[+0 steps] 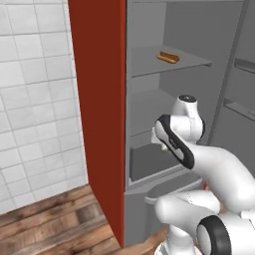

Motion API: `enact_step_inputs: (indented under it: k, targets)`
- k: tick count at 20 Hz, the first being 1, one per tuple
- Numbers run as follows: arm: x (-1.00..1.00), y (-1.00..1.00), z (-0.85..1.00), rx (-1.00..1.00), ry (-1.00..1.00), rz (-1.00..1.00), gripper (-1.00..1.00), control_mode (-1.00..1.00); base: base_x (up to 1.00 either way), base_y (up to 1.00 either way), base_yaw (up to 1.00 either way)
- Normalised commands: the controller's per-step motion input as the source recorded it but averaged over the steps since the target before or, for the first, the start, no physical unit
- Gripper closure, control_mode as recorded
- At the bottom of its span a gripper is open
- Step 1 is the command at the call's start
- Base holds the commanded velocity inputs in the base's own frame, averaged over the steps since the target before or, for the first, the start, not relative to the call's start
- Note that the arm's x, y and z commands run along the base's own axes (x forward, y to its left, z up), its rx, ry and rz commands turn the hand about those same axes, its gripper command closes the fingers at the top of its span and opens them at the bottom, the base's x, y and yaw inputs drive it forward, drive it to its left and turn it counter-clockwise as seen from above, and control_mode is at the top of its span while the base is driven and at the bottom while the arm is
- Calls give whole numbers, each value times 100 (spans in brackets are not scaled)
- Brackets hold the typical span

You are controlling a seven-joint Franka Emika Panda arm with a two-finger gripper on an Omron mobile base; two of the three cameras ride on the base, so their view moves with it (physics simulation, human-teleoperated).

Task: Retrieve the bottle and the shaker from the cabinet and place them next to the mixing bowl on the counter. Then add garlic from the fridge to the mixing bowl.

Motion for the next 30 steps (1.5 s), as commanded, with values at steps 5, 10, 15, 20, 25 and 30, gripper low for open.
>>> enact_step_inputs:
  k: [5,10,15,20,25,30]
  targets:
    - [0,0,0,0,0,0,100,100,-77,93,1]
    - [0,0,0,0,0,0,100,100,-27,99,31]
    - [0,0,0,0,0,0,100,100,-2,94,81]
    - [0,0,0,0,0,0,100,100,9,52,94]
    - [0,0,0,0,0,0,100,100,25,8,93]
    - [0,0,0,0,0,0,100,100,24,0,93]
